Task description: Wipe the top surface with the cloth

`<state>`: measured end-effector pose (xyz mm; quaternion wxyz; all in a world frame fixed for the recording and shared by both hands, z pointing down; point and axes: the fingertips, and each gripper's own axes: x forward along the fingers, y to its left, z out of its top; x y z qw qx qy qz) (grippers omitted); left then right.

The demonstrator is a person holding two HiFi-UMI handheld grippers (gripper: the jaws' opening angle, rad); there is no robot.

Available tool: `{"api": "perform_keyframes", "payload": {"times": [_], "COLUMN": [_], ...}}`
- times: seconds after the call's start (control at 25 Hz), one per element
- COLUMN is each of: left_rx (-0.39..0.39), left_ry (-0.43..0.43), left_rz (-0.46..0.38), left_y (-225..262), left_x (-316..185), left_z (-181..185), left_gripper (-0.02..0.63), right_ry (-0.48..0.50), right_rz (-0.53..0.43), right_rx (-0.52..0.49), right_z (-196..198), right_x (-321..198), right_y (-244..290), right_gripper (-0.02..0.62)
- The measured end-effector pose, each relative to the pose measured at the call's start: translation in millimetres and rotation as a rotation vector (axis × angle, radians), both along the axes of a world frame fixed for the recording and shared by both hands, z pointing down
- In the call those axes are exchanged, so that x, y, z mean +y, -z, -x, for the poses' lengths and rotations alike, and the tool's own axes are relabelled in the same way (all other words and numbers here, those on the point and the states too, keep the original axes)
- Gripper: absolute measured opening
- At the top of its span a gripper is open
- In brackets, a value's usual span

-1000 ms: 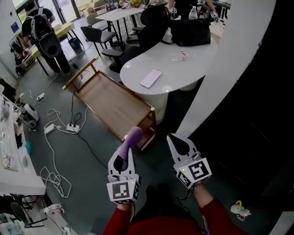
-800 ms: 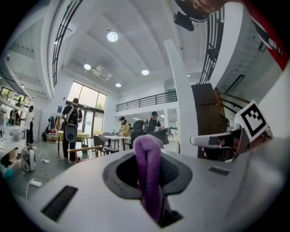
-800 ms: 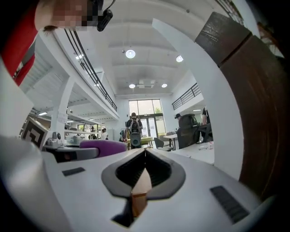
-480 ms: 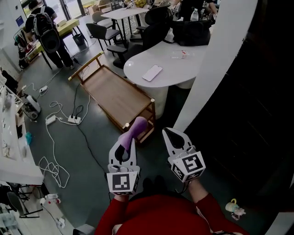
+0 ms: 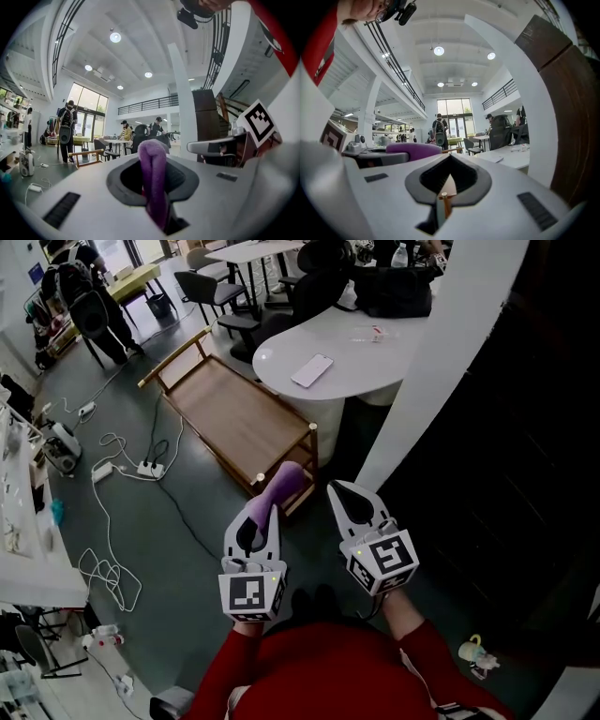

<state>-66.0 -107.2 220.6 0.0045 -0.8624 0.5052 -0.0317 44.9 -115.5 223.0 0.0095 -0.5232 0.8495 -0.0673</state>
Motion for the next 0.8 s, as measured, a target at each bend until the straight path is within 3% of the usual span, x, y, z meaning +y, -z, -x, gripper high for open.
{"api": "perform_keyframes", "payload": {"times": [0.8], "left_rx": [0.017], "left_ry": [0.024], "left_rz": [0.025], "left_y": [-4.2], "left_x": [0.7], "left_z": [16.3], "left_gripper": [0.063], "right_ry": [-0.037], "right_rz": [0.033], "right_rx": [0.026], "right_z": [2.3], "right_x": [6.2], "right_y": [-8.0], "right_gripper": [0.012]}}
